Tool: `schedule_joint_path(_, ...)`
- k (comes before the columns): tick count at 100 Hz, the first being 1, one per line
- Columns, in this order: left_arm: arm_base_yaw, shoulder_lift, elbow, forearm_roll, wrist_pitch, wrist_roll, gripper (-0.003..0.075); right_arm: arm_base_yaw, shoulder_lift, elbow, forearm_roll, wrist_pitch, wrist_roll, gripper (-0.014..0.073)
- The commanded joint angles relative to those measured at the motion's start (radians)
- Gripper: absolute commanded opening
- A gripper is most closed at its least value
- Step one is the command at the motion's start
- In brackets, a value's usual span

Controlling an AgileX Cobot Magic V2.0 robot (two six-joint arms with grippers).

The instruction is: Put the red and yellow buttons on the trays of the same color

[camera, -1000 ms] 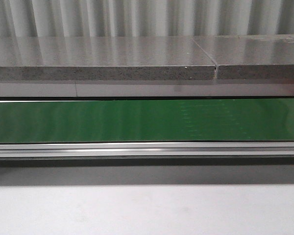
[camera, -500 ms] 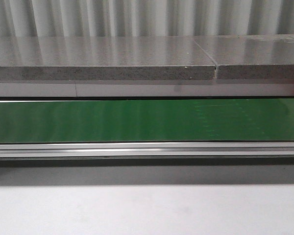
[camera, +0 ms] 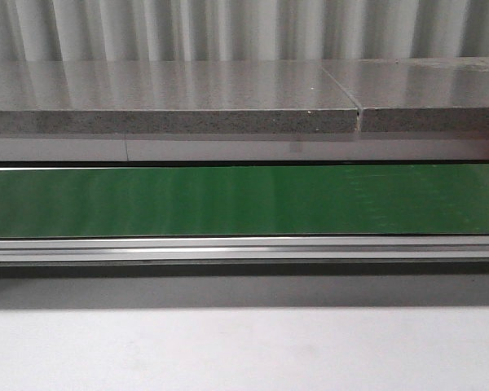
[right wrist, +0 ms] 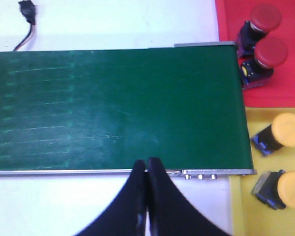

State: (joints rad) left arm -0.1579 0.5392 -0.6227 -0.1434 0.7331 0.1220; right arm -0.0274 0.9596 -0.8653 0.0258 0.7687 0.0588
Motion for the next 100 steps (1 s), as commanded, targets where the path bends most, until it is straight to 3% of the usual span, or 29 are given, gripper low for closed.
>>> schedule_joint_path(1, -0.007, 0.002, -0.026, -0.015, -0.071, -0.001, -0.002, 0.033, -0.058, -0.013, -0.011, -0.044, -0.044, -0.0065)
schedule_joint_path(41, -0.007, 0.002, -0.026, -0.015, -0.071, -0.001, -0.002, 0.142, -0.323, 0.144, 0.017, -0.073, -0.121, -0.0065)
schedule_joint_path(66, -0.007, 0.002, -0.026, -0.015, -0.073, -0.001, -0.002, 0.197, -0.445, 0.219, 0.122, -0.069, -0.163, -0.0065)
schedule_joint_path(100, -0.007, 0.002, -0.025, -0.018, -0.075, -0.001, -0.002, 0.205, -0.604, 0.307, 0.126, -0.065, -0.164, -0.0065)
